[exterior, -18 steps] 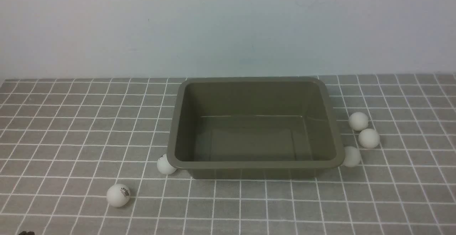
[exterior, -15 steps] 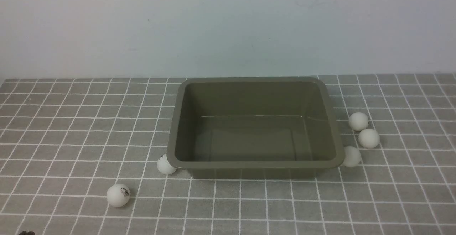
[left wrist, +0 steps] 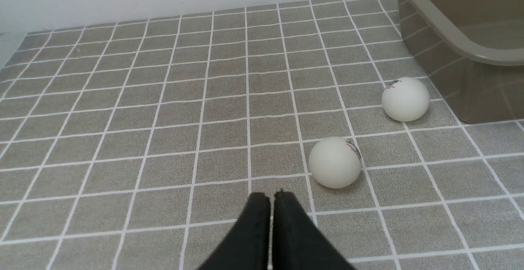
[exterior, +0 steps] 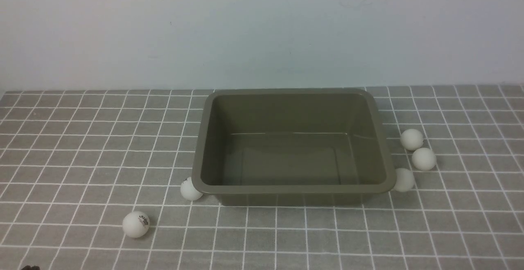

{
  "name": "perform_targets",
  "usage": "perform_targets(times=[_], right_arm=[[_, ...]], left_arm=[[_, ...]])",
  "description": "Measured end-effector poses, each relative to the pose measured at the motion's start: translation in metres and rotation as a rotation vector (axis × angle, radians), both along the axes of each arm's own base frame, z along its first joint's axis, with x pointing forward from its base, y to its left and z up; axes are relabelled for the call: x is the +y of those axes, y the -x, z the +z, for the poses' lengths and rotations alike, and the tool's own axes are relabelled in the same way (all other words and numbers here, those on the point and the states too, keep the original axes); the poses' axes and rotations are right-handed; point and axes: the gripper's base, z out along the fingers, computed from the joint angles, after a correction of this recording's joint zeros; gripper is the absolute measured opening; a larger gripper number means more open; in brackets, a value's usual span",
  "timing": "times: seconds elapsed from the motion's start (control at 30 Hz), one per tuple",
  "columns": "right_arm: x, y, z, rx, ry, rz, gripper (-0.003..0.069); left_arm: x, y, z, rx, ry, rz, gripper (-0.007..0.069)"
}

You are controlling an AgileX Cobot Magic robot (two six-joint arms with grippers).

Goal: Put the table tennis balls into the box on the grey coffee tablecloth.
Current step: 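Reach for and grasp a ping pong ball on the table beside the basket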

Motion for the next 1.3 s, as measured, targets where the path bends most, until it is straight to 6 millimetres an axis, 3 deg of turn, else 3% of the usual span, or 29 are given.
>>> perform_targets(times=[0.3, 0.43, 0.67, 0.77, 0.83, 0.87, 0.9, 0.93, 0.97, 1.0, 1.03, 1.13, 1.17, 1.3], right_arm=[[0.0, 0.0, 0.0, 0.0, 0.0, 0.0, -0.0013], [0.0, 0.0, 0.0, 0.0, 0.0, 0.0, -0.0013], [0.0, 0.0, 0.0, 0.0, 0.002, 0.0, -0.0013], [0.0, 0.0, 0.001, -0.014, -0.012, 0.0, -0.0013], [0.001, -0.001, 0.005, -0.075, -0.135, -0.008, -0.0013], [0.002, -0.002, 0.01, -0.143, -0.28, -0.021, -0.0013], [0.001, -0.002, 0.015, -0.196, -0.392, -0.032, -0.0013], [0.001, -0.002, 0.016, -0.205, -0.408, -0.034, -0.0013], [-0.001, -0.002, 0.022, -0.281, -0.59, -0.056, -0.0013], [-0.001, -0.002, 0.022, -0.289, -0.626, -0.059, -0.0013], [-0.004, -0.002, 0.027, -0.344, -0.77, -0.081, -0.0013], [-0.006, -0.001, 0.029, -0.384, -0.844, -0.099, -0.0013], [-0.007, -0.001, 0.03, -0.394, -0.856, -0.104, -0.0013], [-0.009, -0.001, 0.031, -0.418, -0.891, -0.117, -0.0013]], left_arm=[[0.001, -0.001, 0.002, -0.023, -0.011, 0.003, -0.0005], [-0.001, -0.003, 0.011, -0.115, 0.168, 0.026, -0.0005], [0.008, -0.002, 0.045, -0.462, 0.634, 0.118, -0.0005], [0.015, 0.001, 0.056, -0.594, 0.704, 0.154, -0.0005], [0.015, 0.005, 0.073, -0.637, 0.737, 0.14, -0.0005], [0.013, 0.008, 0.093, -0.63, 0.744, 0.105, -0.0005], [0.01, 0.01, 0.112, -0.613, 0.737, 0.073, -0.0005], [0.009, 0.008, 0.111, -0.591, 0.734, 0.072, -0.0005], [0.002, 0.004, 0.132, -0.491, 0.688, 0.032, -0.0005], [0.001, 0.004, 0.139, -0.486, 0.678, 0.021, -0.0005], [-0.009, -0.013, 0.153, -0.263, 0.589, -0.023, -0.0005], [-0.019, -0.032, 0.159, -0.021, 0.514, -0.065, -0.0005], [-0.025, -0.045, 0.157, 0.146, 0.468, -0.094, -0.0005], [-0.035, -0.084, 0.137, 0.54, 0.355, -0.155, -0.0005]])
